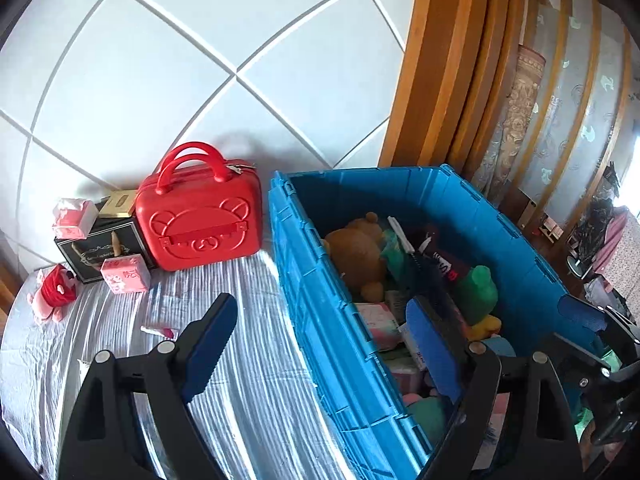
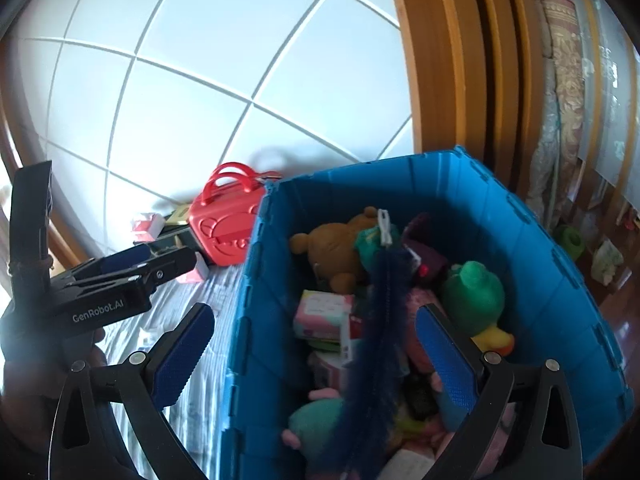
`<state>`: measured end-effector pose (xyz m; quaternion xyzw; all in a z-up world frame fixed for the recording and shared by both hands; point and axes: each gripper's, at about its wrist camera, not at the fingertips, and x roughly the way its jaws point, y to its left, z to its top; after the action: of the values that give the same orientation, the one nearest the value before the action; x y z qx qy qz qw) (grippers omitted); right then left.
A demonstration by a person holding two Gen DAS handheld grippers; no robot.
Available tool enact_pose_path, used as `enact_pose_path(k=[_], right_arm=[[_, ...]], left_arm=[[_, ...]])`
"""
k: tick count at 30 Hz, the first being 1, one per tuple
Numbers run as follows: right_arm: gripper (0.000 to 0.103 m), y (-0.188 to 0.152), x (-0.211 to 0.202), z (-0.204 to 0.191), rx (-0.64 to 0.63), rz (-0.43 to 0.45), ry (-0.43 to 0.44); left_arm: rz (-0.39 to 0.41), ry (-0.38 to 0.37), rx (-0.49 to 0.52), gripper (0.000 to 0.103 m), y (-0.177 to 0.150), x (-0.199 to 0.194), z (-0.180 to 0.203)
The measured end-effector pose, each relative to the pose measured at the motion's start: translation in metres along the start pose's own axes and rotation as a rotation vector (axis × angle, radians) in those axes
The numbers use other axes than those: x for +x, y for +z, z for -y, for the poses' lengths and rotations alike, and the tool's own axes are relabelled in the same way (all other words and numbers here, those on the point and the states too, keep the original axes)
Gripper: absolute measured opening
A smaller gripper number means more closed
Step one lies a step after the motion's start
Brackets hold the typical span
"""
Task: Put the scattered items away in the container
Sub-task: 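Withdraw both open tools from the bin toward the bed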
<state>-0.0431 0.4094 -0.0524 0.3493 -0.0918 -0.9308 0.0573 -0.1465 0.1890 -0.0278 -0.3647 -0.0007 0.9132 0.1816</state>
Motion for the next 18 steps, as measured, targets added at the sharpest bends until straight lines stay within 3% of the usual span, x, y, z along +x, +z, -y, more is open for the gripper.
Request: enact_pose_path(k=[18], right_arm=[[0.102, 0.005, 0.059, -0.129, -0.156, -0.058, 0.108]], left_arm=[[-0.043, 0.148, -0.124, 0.087, -0.049, -0.018, -0.137]])
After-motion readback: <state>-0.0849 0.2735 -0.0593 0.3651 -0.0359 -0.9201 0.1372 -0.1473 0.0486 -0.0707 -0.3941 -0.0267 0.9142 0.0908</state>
